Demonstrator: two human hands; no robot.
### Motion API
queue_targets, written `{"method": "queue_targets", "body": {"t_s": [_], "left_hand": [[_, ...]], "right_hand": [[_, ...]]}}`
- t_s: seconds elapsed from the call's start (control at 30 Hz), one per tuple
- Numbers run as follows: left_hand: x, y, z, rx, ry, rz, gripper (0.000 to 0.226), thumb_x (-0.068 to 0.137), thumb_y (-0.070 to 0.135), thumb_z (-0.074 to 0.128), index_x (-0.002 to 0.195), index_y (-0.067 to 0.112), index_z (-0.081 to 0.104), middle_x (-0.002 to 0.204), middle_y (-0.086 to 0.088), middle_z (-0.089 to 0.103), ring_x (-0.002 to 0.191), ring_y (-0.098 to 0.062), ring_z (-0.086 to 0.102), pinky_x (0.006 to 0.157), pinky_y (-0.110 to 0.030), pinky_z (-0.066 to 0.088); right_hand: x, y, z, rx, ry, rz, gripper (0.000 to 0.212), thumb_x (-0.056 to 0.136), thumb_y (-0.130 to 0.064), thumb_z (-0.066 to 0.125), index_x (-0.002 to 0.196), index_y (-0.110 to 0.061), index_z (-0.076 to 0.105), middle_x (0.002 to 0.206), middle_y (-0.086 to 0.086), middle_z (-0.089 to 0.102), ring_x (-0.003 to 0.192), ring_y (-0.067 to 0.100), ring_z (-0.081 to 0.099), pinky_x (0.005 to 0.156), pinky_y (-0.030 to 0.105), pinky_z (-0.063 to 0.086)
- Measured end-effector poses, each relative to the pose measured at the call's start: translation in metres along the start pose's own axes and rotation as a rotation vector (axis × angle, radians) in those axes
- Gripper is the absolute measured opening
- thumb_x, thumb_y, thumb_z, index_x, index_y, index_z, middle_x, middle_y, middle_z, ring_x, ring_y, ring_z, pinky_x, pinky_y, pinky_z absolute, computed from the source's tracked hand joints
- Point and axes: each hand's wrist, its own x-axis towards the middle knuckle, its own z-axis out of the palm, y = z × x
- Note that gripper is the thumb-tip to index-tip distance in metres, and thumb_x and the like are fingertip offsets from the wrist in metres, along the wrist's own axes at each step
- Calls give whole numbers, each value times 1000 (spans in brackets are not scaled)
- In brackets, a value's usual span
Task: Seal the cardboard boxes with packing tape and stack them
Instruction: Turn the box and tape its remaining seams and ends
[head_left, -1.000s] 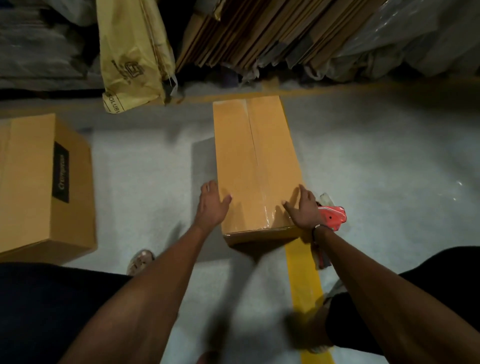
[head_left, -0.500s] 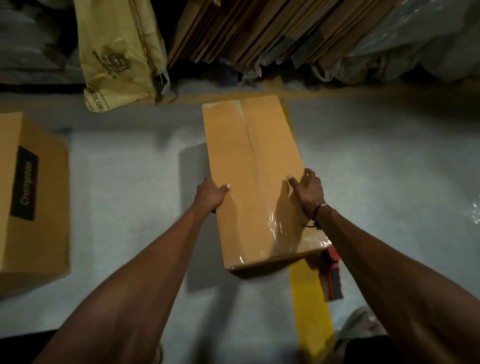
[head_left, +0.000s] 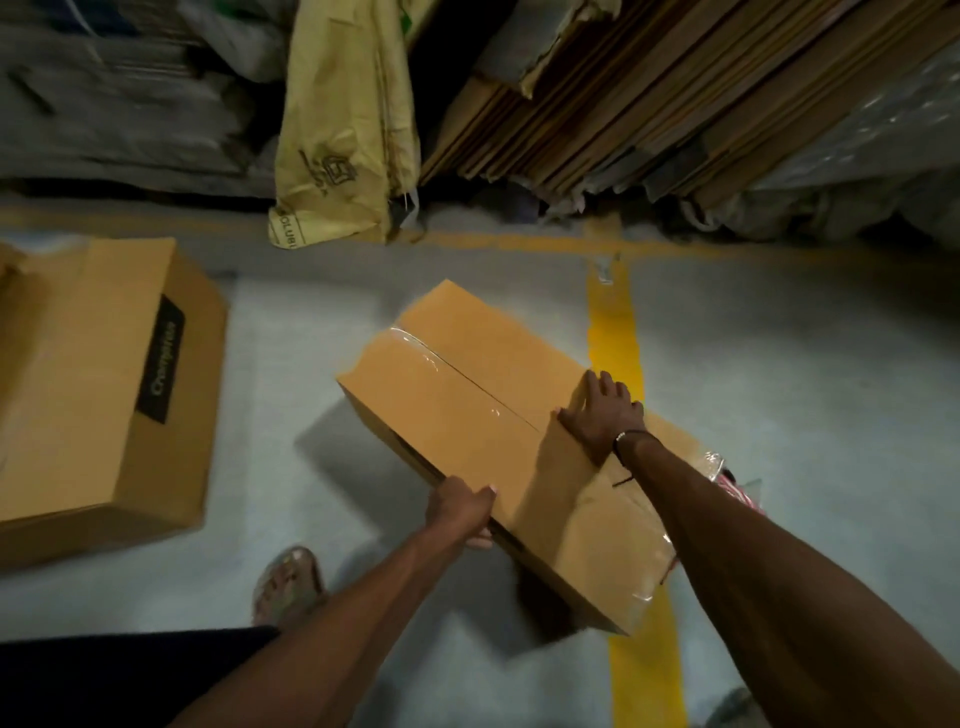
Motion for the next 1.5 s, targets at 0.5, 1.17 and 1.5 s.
{"method": "queue_targets", "body": {"t_s": [0.5,1.17,1.5], "left_hand": [[132,28,-199,551,383,396,83,98,60,59,162,15,30,169,-16,24,154,-39,22,123,-53,24],[60,-36,-142,579,563,350,72,99,49,63,139,-4,35,134,-33,43,123,-48,45,96,-56,47],[-17,-80,-65,325,395,86,70,92,64,65,118,-1,60,118,-25,67,108,-43,65,79,-39,46]], "right_hand": [[-140,-38,92,-106,68,-276,116,76,-95,38,160,-38,-16,164,10,-35,151,37,-29,115,76,-4],[-95,-22,47,-314,59,-308,97,98,5,45,160,-45,-10,171,4,-15,157,37,-6,121,64,23],[-138,-12,81,210,185,-16,65,102,-49,27,163,-26,21,170,18,1,155,45,-3,126,57,9]]}}
